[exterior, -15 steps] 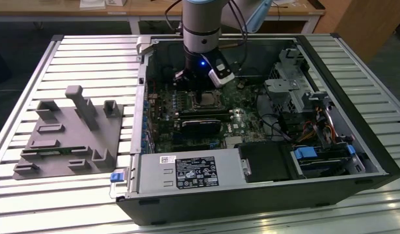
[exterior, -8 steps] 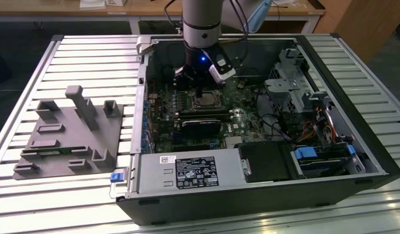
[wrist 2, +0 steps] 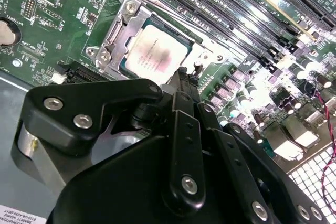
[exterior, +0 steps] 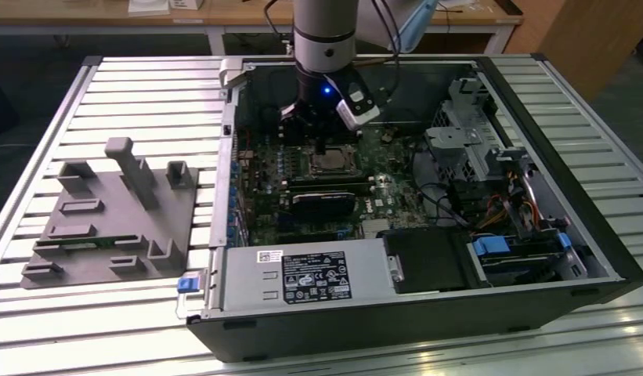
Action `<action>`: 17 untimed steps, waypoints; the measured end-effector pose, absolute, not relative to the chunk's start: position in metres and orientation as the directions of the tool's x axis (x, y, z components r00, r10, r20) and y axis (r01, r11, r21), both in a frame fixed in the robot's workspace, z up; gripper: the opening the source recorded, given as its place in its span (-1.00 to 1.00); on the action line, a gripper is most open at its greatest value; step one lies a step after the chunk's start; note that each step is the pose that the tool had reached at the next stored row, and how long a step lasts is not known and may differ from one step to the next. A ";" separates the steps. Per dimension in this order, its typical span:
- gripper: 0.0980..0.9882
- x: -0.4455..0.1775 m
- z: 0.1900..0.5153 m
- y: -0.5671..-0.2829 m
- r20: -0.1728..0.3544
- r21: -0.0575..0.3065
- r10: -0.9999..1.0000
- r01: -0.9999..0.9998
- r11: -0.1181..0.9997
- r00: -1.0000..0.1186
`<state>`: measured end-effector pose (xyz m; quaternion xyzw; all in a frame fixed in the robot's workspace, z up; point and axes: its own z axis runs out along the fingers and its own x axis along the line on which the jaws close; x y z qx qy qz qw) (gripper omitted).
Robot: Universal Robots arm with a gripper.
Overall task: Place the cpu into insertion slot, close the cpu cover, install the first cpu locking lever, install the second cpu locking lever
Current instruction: 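Close the cpu cover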
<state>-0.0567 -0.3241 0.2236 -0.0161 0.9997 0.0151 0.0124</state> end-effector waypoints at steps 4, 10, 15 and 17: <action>-0.98 -0.048 0.224 -0.324 -0.025 0.030 -0.032 -0.032 0.999 -0.999; -0.98 -0.034 0.224 -0.324 -0.025 0.030 -0.032 -0.033 0.999 -0.999; -0.98 -0.033 0.224 -0.324 -0.025 0.030 -0.031 -0.032 0.999 -0.999; -0.98 -0.033 0.224 -0.324 -0.024 0.029 -0.027 -0.027 0.999 -0.999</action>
